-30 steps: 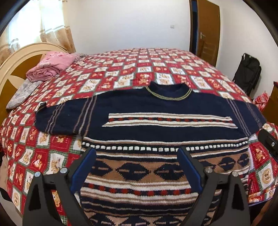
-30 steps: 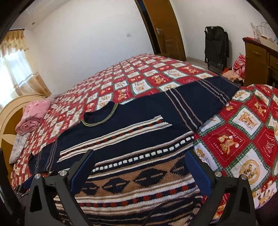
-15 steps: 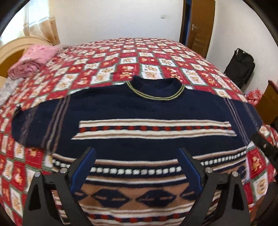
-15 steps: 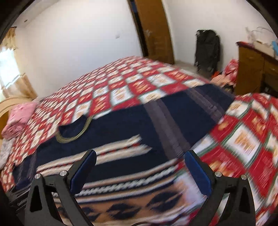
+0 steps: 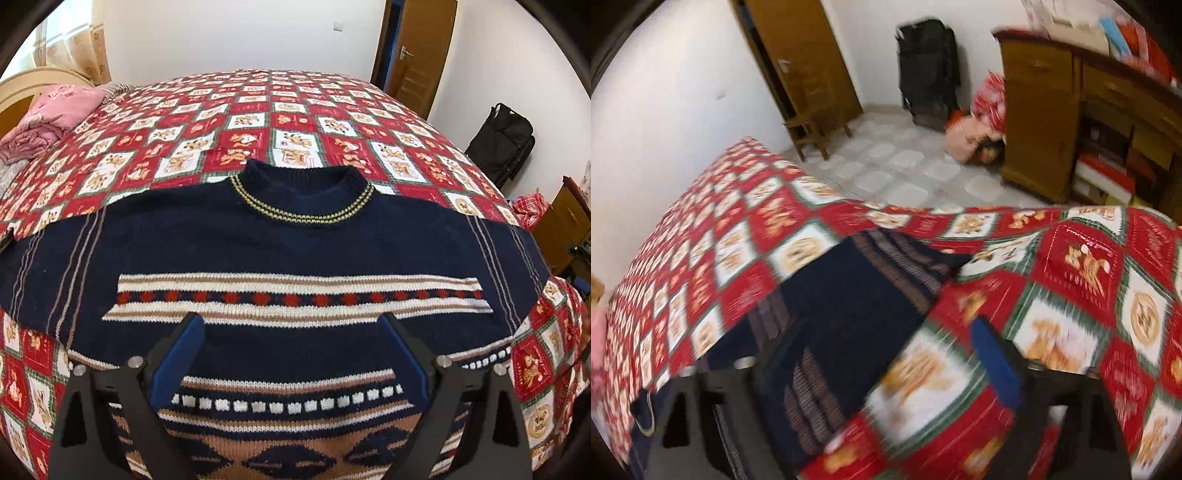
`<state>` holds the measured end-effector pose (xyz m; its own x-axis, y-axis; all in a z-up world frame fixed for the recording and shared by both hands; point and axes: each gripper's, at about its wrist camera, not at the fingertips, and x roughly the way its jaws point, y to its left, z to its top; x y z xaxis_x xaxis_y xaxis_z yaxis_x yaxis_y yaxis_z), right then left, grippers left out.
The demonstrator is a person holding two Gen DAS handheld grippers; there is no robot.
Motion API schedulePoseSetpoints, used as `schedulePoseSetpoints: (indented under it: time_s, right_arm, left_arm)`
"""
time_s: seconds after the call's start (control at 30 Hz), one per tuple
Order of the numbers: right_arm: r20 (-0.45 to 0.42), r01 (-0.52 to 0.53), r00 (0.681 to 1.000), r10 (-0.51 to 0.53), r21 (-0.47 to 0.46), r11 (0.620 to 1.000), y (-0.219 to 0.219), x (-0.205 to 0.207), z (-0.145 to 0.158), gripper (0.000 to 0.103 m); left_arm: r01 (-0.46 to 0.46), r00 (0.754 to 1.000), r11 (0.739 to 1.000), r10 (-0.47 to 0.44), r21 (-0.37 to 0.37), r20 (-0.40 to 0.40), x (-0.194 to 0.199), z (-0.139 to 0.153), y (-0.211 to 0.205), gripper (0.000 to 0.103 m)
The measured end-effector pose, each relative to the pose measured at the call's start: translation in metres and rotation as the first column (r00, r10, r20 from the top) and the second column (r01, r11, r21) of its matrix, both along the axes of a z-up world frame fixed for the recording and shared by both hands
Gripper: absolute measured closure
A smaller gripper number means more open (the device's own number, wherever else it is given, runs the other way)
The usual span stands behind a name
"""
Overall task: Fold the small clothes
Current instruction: 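Grasp the cuff of the sweater sleeve with the right tool, then fold the held sleeve across the sweater body with the right tool, release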
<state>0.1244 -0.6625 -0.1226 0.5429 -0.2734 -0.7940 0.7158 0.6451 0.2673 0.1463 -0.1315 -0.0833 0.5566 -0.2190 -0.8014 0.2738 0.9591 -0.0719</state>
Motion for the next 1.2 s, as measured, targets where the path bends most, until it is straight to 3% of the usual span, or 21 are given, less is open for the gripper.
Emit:
schedulePoseSetpoints:
  time_s: [0.03,0.07,0.3,0.43,0.47,0.5,0.6,0.63,0.7,0.8,0.9,0.93,1.0,1.1,1.2]
  right_arm:
    - [-0.019,-0.001,1.000,0.002,0.019,1.000,-0.011,0.005,-0.006,0.037]
    - [-0.049,-0.010,0.999,0.011,0.029,1.000,-0.019,0.013,-0.013,0.038]
    - [-0.160,0.016,0.987,-0.007,0.056,0.998,-0.043,0.044,-0.044,0.038]
    - [-0.132,0.027,0.991,-0.014,0.093,0.995,-0.044,0.050,-0.053,0.040]
    - [-0.116,0.035,0.993,-0.024,0.091,0.995,-0.043,0.050,-0.053,0.049]
    - [-0.098,0.043,0.995,-0.033,0.103,0.994,-0.044,0.049,-0.056,0.050]
    - [-0.065,0.082,0.995,-0.076,0.083,0.993,-0.042,0.045,-0.054,0.068]
    - [-0.070,0.094,0.993,-0.090,0.055,0.994,-0.039,0.043,-0.051,0.078]
    - [-0.077,0.093,0.993,-0.093,0.000,0.996,-0.033,0.045,-0.045,0.084]
    - [-0.087,0.055,0.994,-0.070,-0.163,0.985,-0.008,0.050,-0.022,0.087]
    - [-0.071,0.001,0.997,-0.024,-0.317,0.949,0.032,0.054,0.009,0.092]
    - [-0.049,-0.029,0.999,0.013,-0.352,0.936,0.050,0.055,0.022,0.103]
    - [-0.026,-0.105,0.994,0.105,-0.431,0.896,0.091,0.061,0.046,0.103]
    - [-0.002,-0.265,0.951,0.308,-0.515,0.815,0.169,0.070,0.076,0.103]
    - [0.035,-0.418,0.870,0.493,-0.478,0.772,0.236,0.078,0.086,0.103]
  left_arm:
    - [-0.005,1.000,1.000,0.005,0.006,0.002,0.001,-0.001,-0.001,0.007]
    - [-0.011,1.000,1.000,0.011,0.010,0.000,0.002,-0.002,-0.001,0.007]
    - [-0.040,0.998,0.998,0.041,0.039,-0.045,0.014,-0.013,-0.005,0.007]
    - [-0.049,0.998,0.998,0.051,0.050,-0.039,0.016,-0.015,-0.003,0.007]
    - [-0.052,0.998,0.997,0.054,0.051,-0.037,0.017,-0.015,-0.002,0.007]
    - [-0.055,0.998,0.997,0.057,0.052,-0.038,0.018,-0.016,-0.002,0.007]
    - [-0.053,0.997,0.997,0.055,0.054,-0.046,0.020,-0.017,-0.002,0.007]
    - [-0.051,0.998,0.997,0.053,0.055,-0.046,0.020,-0.017,-0.002,0.007]
    - [-0.049,0.998,0.997,0.052,0.055,-0.043,0.020,-0.016,-0.001,0.007]
    - [-0.051,0.998,0.998,0.052,0.044,-0.036,0.017,-0.014,0.003,0.007]
    - [-0.054,0.998,0.998,0.055,0.032,-0.029,0.016,-0.010,0.007,0.007]
    - [-0.056,0.998,0.998,0.057,0.025,-0.024,0.015,-0.009,0.009,0.007]
    - [-0.059,0.998,0.998,0.059,0.014,-0.015,0.013,-0.006,0.013,0.007]
    - [-0.065,0.998,0.998,0.065,0.001,-0.001,0.010,-0.002,0.018,0.007]
    - [-0.074,0.997,0.997,0.074,-0.020,0.001,0.006,0.001,0.025,0.007]
